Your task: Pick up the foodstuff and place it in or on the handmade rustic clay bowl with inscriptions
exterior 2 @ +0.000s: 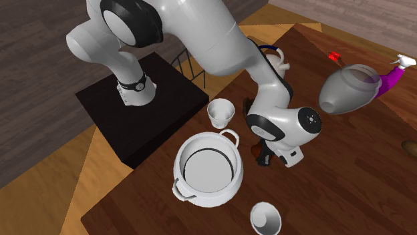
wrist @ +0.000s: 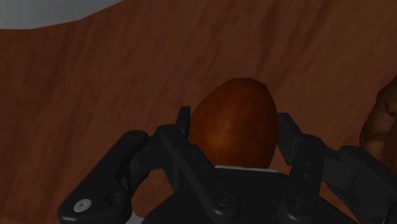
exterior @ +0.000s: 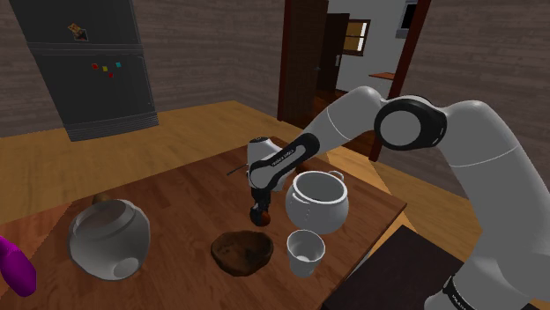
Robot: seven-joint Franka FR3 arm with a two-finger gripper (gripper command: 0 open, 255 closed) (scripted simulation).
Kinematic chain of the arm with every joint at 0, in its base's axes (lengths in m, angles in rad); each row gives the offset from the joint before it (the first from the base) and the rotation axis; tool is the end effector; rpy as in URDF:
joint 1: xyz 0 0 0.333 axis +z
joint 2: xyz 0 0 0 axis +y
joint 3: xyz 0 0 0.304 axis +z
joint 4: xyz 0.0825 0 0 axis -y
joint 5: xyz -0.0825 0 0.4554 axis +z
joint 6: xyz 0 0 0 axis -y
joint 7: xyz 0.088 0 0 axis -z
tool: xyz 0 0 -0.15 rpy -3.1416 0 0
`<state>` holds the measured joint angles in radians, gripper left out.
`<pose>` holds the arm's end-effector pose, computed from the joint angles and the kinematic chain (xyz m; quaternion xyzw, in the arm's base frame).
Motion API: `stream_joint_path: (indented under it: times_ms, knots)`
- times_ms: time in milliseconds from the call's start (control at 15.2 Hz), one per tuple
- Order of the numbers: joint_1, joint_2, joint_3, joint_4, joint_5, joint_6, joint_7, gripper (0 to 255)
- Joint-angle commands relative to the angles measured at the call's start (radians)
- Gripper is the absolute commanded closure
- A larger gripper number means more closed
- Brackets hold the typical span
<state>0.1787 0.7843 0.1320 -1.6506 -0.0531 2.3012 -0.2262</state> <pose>0.6677 0.2119 0.0409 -0.9611 -0.2673 0.0643 0.0264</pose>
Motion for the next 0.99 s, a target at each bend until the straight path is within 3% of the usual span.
stream_joint_path:
  times_ms: [0, 924]
  knots:
    - [0.0, 0.0, 0.0, 0.0, 0.0, 0.0, 0.0, 255]
    - [-0.01, -0.135, 0.013, -0.02, 0.014, -0.114, -0.002, 255]
